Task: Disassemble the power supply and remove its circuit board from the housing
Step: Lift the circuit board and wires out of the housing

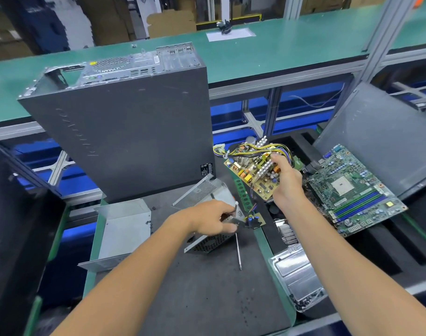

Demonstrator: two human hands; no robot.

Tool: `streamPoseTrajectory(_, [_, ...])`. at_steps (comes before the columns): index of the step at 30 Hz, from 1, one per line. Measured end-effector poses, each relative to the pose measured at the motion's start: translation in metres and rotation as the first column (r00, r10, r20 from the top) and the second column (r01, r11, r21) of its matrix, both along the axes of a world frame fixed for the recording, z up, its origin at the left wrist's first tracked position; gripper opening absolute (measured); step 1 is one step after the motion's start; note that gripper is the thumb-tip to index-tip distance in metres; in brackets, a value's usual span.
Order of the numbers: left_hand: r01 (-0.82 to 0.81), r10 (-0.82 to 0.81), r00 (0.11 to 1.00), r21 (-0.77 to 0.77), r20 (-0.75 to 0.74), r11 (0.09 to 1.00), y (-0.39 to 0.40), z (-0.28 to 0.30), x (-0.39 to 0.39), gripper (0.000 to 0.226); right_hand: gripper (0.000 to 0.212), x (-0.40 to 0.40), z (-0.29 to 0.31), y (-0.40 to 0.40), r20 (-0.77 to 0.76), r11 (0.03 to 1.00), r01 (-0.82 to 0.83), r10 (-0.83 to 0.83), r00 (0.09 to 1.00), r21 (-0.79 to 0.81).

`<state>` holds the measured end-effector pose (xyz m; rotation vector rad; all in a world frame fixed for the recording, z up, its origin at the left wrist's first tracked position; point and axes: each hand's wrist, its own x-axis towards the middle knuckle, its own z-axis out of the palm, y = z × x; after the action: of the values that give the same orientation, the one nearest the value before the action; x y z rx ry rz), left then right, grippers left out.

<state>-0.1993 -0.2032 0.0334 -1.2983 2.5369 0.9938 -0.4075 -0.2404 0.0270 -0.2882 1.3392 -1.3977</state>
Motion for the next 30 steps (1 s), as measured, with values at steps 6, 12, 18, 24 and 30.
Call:
streamPoseTrajectory(6, [-0.397, 0.456, 0.861, 0.264, -0.223, 0.879, -0.007, -0.009, -0.011, 0.057, 0.072, 0.007, -0.008, 0.003, 0.065, 1.000, -0.025, 0.025, 0.998, 0.008])
streamPoseTrajectory(12, [-0.381, 0.390, 0.919, 0.137, -0.051, 0.914, -0.024, -0.026, -0.030, 0.015, 0.086, 0.007, -0.011, 0.004, 0.045, 1.000, -0.025, 0.024, 0.999, 0.016])
streamPoseTrajectory(18, [-0.154, 0.160, 0.986, 0.135, -0.037, 0.979, -0.031, -0.033, -0.051, 0.055, 0.086, 0.000, -0.017, 0.004, 0.053, 0.999, -0.043, 0.041, 0.998, 0.029])
streamPoseTrajectory(24, [-0.085, 0.102, 0.992, 0.212, -0.068, 0.973, -0.046, -0.048, -0.056, 0.034, 0.078, -0.008, -0.023, 0.000, 0.081, 0.997, -0.064, 0.059, 0.995, 0.051])
streamPoseTrajectory(30, [0.012, -0.001, 0.997, 0.135, -0.076, 0.991, -0.053, -0.048, -0.064, 0.011, 0.077, -0.017, -0.033, -0.004, 0.081, 0.994, -0.093, 0.088, 0.993, 0.064])
